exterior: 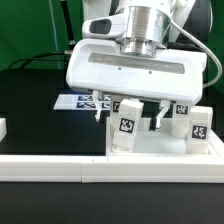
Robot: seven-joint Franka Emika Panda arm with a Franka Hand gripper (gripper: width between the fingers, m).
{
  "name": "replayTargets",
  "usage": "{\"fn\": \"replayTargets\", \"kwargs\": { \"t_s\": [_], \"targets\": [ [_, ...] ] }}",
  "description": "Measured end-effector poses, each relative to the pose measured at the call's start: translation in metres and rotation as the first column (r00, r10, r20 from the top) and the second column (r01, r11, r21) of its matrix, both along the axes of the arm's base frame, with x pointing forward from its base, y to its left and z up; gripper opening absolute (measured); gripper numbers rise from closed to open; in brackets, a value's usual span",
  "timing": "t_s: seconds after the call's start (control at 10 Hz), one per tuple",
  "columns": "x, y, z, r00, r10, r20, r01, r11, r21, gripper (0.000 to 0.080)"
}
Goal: Assemble square table
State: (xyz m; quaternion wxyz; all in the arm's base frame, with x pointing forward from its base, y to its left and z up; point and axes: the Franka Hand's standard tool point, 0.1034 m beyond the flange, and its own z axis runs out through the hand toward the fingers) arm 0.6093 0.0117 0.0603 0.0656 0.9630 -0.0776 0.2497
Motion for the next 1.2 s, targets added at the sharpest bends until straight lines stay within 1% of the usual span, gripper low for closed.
{"fn": "replayTargets", "kwargs": {
  "t_s": [0.2, 0.3, 0.4, 0.5, 0.6, 0.7, 0.9, 1.0, 1.1, 1.2],
  "targets": [
    [0.001, -0.001, 0.001, 1.000, 0.009, -0.007, -0.009, 1.000, -0.003, 0.0649],
    [0.004, -0.004, 0.010, 0.999, 0.018, -0.029, -0.018, 1.000, 0.005, 0.0649],
    [0.007, -0.006, 0.018, 0.999, 0.013, -0.049, -0.011, 1.000, 0.022, 0.0649],
    [0.008, -0.008, 0.023, 0.994, 0.018, -0.111, -0.013, 0.999, 0.044, 0.0649],
    [0.011, -0.013, 0.031, 0.988, 0.024, -0.153, -0.014, 0.998, 0.064, 0.0649],
    [0.011, -0.013, 0.034, 0.973, 0.019, -0.232, 0.004, 0.995, 0.097, 0.0649],
    [0.013, -0.015, 0.039, 0.923, 0.020, -0.385, 0.041, 0.988, 0.151, 0.0649],
    [0.015, -0.015, 0.039, 0.896, 0.024, -0.443, 0.055, 0.985, 0.166, 0.0649],
    [0.020, -0.015, 0.038, 0.882, 0.021, -0.471, 0.067, 0.983, 0.170, 0.0649],
    [0.022, -0.014, 0.036, 0.882, 0.017, -0.470, 0.070, 0.983, 0.167, 0.0649]
  ]
}}
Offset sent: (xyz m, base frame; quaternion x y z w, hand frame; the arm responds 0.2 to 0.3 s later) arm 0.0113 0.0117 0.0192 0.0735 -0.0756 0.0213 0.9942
